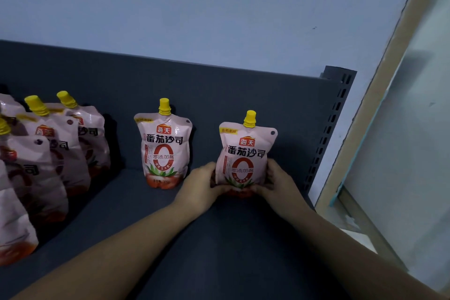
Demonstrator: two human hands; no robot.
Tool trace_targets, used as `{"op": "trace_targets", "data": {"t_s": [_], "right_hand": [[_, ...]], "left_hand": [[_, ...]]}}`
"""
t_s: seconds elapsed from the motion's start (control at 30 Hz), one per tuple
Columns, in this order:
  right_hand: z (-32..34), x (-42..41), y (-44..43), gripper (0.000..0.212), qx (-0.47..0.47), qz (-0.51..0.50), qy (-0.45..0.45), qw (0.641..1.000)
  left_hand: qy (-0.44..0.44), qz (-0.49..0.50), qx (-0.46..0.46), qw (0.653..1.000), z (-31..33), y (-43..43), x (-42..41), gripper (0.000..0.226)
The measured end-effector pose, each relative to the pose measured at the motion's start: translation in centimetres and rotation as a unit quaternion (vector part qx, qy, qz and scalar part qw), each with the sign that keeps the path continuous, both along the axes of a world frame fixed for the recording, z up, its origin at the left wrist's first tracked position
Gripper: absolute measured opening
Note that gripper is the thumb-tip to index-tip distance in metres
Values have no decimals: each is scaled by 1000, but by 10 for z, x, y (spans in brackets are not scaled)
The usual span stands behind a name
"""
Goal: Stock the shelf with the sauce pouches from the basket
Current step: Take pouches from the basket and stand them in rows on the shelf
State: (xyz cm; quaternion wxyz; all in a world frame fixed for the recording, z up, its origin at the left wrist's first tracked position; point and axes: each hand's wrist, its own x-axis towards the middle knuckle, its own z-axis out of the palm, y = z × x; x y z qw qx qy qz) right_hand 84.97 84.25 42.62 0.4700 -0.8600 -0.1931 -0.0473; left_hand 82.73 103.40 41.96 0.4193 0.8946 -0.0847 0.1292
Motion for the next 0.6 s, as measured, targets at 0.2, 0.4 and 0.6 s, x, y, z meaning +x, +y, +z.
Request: {"op": "trace_targets", "data": {"t_s": [0.2, 0.4, 0.6], "right_hand": [[-8, 13, -5, 35, -25, -25, -17, 999], [-12, 13, -11, 40, -3, -20, 3, 1000], [-5, -19, -23, 40, 4, -107, -106, 989]], "left_hand": [[-4, 39, -6, 999, -9, -10, 8, 33], [6, 54, 11, 998, -12, -10, 2, 37], [91, 47, 68, 992, -3, 6, -33, 61]]}}
